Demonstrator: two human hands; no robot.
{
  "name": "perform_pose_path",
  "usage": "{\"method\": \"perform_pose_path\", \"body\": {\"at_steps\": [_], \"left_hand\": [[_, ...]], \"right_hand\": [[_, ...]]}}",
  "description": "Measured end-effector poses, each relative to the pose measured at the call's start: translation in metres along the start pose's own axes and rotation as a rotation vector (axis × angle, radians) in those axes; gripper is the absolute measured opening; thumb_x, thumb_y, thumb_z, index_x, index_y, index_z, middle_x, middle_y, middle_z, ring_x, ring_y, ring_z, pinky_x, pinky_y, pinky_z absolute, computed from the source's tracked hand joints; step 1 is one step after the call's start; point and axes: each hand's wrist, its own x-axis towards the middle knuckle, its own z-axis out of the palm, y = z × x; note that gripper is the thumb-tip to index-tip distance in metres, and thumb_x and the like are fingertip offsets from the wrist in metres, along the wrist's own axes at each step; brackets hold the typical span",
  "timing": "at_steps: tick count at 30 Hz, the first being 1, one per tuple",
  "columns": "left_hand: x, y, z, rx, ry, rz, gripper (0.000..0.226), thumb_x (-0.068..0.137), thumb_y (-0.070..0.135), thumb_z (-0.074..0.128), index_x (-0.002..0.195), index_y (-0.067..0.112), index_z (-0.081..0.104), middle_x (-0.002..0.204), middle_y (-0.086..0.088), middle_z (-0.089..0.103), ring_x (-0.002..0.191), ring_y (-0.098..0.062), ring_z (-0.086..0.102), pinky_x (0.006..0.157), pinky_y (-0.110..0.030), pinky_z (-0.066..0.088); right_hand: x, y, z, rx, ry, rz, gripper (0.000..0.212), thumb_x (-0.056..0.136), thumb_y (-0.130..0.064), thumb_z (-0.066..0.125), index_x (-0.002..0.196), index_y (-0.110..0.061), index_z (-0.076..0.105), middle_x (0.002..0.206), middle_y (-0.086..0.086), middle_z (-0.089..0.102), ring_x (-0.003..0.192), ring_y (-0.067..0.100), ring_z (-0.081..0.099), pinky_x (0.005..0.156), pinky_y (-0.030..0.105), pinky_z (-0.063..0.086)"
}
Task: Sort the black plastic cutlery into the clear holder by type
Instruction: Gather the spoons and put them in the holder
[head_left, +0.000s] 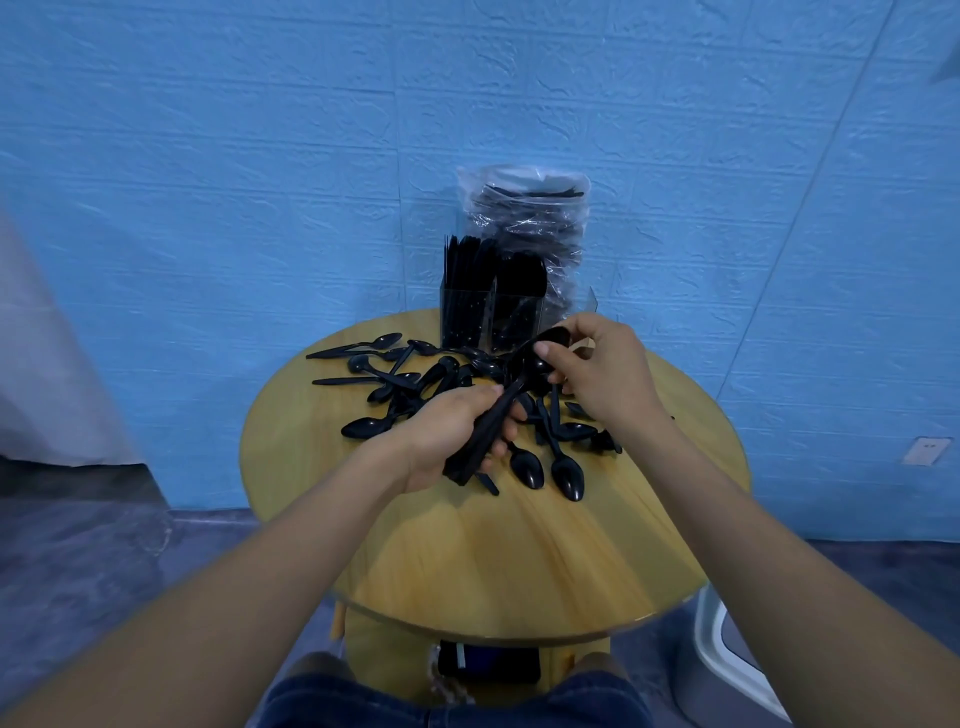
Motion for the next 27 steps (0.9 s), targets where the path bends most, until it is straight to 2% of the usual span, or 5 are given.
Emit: {"method": "perform_pose_path", "body": {"at_steps": [5, 10, 15, 21, 27], "left_hand": [[0.008, 0.0, 0.002, 0.095, 0.015, 0.076, 0.047, 0.099, 0.048, 0.029, 0.102, 0.009, 0.055, 0.067, 0.005, 0.043, 0.052, -0.006, 0.036, 0.049, -0.02, 0.034], [0.013, 0.003, -0.001, 0.196, 0.003, 0.134, 0.035, 0.101, 0.038, 0.03, 0.101, 0.01, 0.051, 0.068, 0.005, 0.036, 0.054, -0.005, 0.032, 0.051, -0.019, 0.031], [0.014, 0.009, -0.001, 0.178, -0.099, 0.124, 0.023, 0.103, 0.028, 0.03, 0.091, 0.016, 0.046, 0.072, 0.003, 0.036, 0.057, -0.006, 0.035, 0.054, -0.02, 0.034], [0.017, 0.016, -0.004, 0.199, -0.113, 0.125, 0.017, 0.102, 0.026, 0.035, 0.091, 0.017, 0.043, 0.072, 0.004, 0.041, 0.059, -0.004, 0.042, 0.058, -0.017, 0.038], [0.028, 0.021, -0.005, 0.325, -0.109, 0.139, 0.022, 0.101, 0.026, 0.037, 0.086, 0.011, 0.038, 0.061, 0.002, 0.038, 0.048, -0.003, 0.039, 0.049, -0.016, 0.038]], "right_hand": [[0.009, 0.004, 0.005, -0.047, 0.044, 0.021, 0.007, 0.087, -0.017, 0.067, 0.083, -0.014, 0.062, 0.069, 0.001, 0.062, 0.057, 0.01, 0.061, 0.067, 0.034, 0.056], [0.016, 0.013, 0.015, -0.177, -0.022, -0.132, 0.024, 0.099, -0.03, 0.046, 0.105, -0.011, 0.058, 0.083, -0.007, 0.052, 0.077, 0.008, 0.049, 0.066, 0.016, 0.036], [0.018, 0.011, 0.025, -0.063, -0.152, -0.089, 0.048, 0.102, -0.033, 0.03, 0.14, -0.004, 0.037, 0.135, 0.007, 0.05, 0.126, 0.018, 0.045, 0.102, 0.024, 0.034], [0.025, 0.009, 0.029, 0.005, -0.131, -0.178, 0.03, 0.102, -0.026, 0.034, 0.125, -0.011, 0.047, 0.096, -0.007, 0.054, 0.082, -0.001, 0.051, 0.071, 0.015, 0.039], [0.042, 0.013, 0.025, -0.06, -0.103, -0.21, 0.027, 0.101, -0.014, 0.039, 0.085, 0.002, 0.055, 0.064, -0.003, 0.045, 0.057, 0.004, 0.042, 0.053, 0.014, 0.033]]}}
